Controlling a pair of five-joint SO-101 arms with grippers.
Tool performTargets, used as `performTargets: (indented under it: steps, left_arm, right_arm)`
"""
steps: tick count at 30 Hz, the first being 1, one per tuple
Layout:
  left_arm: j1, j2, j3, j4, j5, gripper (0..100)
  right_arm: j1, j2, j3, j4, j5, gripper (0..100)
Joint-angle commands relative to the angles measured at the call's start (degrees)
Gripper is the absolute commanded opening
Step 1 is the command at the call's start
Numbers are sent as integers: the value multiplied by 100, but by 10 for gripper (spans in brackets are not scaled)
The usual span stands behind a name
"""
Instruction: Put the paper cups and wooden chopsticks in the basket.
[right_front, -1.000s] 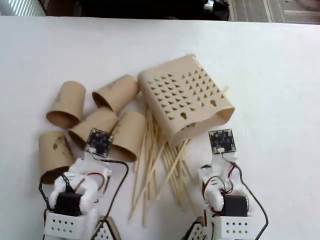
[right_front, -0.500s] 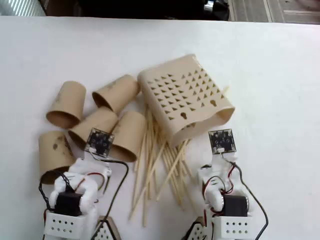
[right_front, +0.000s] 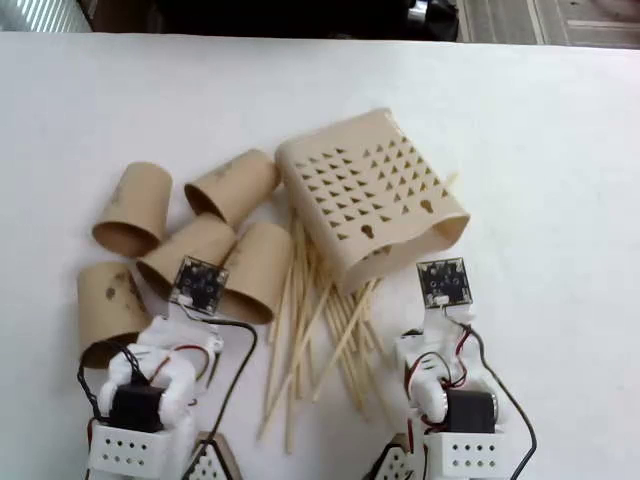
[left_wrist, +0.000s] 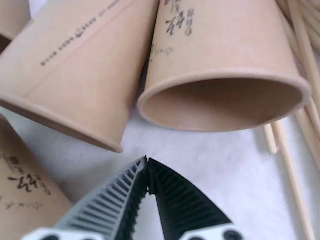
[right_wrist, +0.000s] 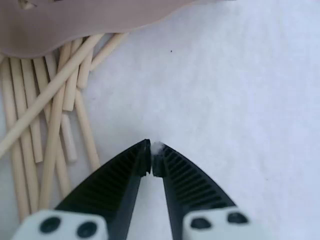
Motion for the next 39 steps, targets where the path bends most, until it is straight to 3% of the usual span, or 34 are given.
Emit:
performTargets:
  steps: [1, 19, 27, 31, 35, 39]
  left_arm:
    - [-13, -57, -26, 26, 18, 24]
    - [-40, -66, -88, 18, 18, 24]
    - [-66, -66, -941, 26, 18, 24]
    - [-611, -66, -1292, 53, 18, 24]
    - [-1358, -66, -1609, 18, 18, 24]
    - [-1684, -66, -1732, 26, 18, 24]
  right_arm:
    - [-40, -66, 53, 4, -53, 18]
    - [4, -66, 53, 4, -44, 18]
    - [338, -75, -633, -4, -44, 18]
    - [338, -75, -1266, -57, -35, 18]
    - [338, -31, -1960, -479, 923, 18]
    - [57, 31, -2804, -708, 2031, 18]
